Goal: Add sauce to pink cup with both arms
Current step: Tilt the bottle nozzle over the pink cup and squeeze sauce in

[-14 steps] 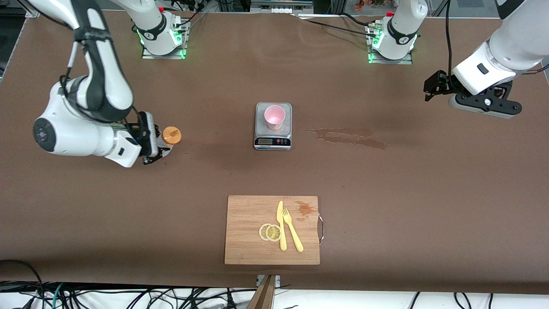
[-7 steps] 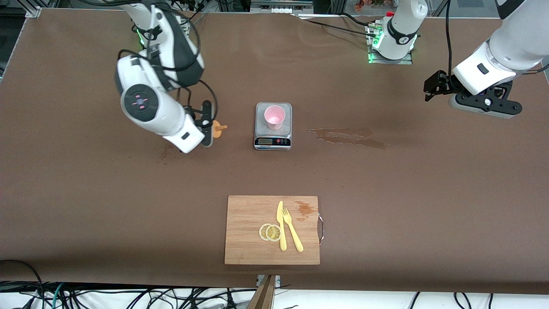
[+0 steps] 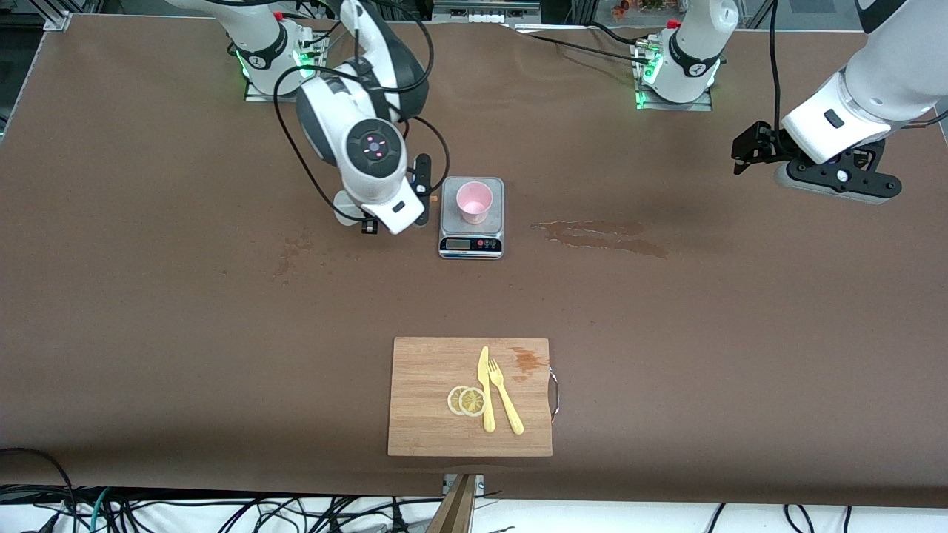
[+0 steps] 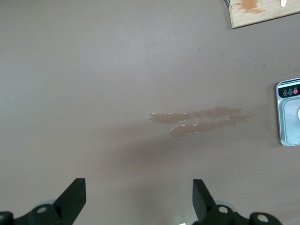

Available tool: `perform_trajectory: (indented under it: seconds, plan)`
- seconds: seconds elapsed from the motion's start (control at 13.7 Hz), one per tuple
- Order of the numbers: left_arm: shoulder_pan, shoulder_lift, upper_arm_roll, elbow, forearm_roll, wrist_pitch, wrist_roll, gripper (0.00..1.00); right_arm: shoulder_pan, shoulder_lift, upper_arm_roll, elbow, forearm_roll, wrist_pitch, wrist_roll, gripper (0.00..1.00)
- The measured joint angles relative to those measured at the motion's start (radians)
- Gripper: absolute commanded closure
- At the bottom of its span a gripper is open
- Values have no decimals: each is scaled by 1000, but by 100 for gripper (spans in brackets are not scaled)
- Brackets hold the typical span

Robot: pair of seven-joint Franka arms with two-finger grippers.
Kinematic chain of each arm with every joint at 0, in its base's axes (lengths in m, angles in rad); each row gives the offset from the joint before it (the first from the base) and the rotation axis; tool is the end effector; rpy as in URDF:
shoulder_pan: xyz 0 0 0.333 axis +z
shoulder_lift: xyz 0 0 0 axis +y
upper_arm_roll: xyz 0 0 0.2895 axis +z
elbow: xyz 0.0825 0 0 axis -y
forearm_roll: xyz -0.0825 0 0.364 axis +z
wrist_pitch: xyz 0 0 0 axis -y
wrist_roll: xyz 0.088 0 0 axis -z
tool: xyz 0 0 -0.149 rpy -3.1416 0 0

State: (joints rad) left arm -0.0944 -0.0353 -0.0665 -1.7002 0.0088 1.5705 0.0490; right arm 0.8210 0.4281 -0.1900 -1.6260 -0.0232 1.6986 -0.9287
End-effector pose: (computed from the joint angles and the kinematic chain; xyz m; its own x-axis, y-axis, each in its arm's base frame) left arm 0.5094 -0.0818 0.5165 0.9737 -0.2074 -0.0948 -0.2089 -0.9779 -0.0065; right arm 0.4714 0.3495 0.3001 -0.0302 0.9585 -0.2834 0.9764 -0.0324 -0.2137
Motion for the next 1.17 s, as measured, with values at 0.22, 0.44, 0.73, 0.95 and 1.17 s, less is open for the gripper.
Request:
perform_trajectory:
  seconds: [0.22, 0.44, 0.73, 0.95, 1.17]
  plan:
    - [0, 0, 0, 0, 0, -1, 0, 0, 4, 21, 28, 0, -48, -27, 27, 94]
    - [0, 0, 0, 0, 0, -2, 0, 0, 4, 47, 51, 3, -80, -64, 32, 94]
    - [0, 0, -1, 0, 0, -2, 0, 0, 11, 91, 74, 59, -100, -118, 61, 94]
    - [0, 0, -1, 0, 0, -2, 0, 0, 25, 133, 86, 120, -105, -169, 104, 94]
    - [-1, 0, -2, 1, 0, -2, 0, 0, 38, 180, 94, 188, -117, -209, 134, 94]
